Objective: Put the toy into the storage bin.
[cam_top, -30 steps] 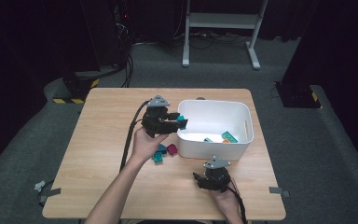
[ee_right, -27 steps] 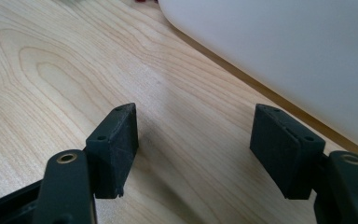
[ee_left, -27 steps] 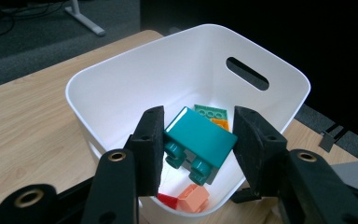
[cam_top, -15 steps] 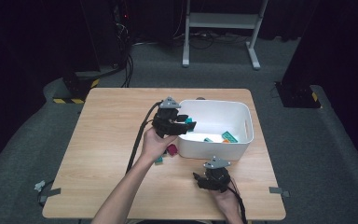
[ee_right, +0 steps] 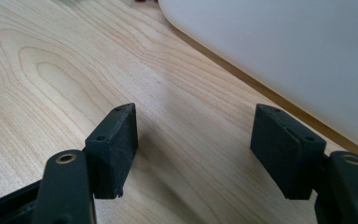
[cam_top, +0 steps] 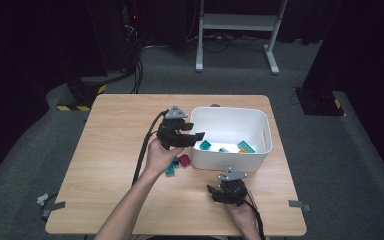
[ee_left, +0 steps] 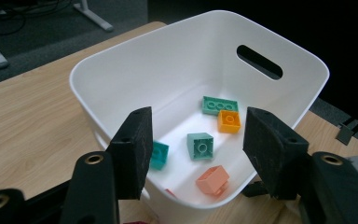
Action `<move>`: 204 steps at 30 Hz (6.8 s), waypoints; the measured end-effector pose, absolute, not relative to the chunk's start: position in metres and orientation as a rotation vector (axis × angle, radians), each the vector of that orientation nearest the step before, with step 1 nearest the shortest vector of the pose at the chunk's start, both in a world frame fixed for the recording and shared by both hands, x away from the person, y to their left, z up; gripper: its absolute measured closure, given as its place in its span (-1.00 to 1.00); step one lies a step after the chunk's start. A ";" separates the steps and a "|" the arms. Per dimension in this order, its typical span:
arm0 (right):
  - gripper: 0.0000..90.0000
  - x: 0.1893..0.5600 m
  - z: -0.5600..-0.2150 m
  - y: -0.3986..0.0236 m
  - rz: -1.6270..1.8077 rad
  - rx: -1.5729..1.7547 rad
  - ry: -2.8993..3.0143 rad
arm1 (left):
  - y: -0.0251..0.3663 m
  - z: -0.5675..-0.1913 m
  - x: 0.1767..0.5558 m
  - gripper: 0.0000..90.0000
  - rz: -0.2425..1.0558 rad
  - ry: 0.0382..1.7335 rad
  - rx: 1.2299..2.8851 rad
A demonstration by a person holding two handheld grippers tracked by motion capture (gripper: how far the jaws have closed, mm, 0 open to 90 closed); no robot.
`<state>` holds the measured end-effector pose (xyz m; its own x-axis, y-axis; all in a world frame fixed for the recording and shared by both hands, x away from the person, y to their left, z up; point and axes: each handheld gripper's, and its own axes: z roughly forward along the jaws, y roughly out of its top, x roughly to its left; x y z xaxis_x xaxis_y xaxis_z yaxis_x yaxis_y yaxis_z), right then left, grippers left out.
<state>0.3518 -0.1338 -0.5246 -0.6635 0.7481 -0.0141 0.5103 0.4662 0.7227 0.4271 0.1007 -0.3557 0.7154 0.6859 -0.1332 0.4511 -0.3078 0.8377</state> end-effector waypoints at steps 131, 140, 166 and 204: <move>-0.29 0.352 -0.525 -0.134 1.013 1.068 2.389 | 0.191 -0.488 0.420 0.25 0.351 1.228 1.965; -0.29 0.352 -0.525 -0.134 1.013 1.068 2.389 | 0.198 -0.472 0.417 0.26 0.356 1.212 1.957; -0.29 0.352 -0.525 -0.134 1.012 1.068 2.388 | 0.185 -0.400 0.414 0.26 0.308 1.046 1.943; -0.29 0.352 -0.525 -0.134 1.012 1.067 2.389 | 0.099 -0.352 0.443 0.25 0.222 0.861 2.006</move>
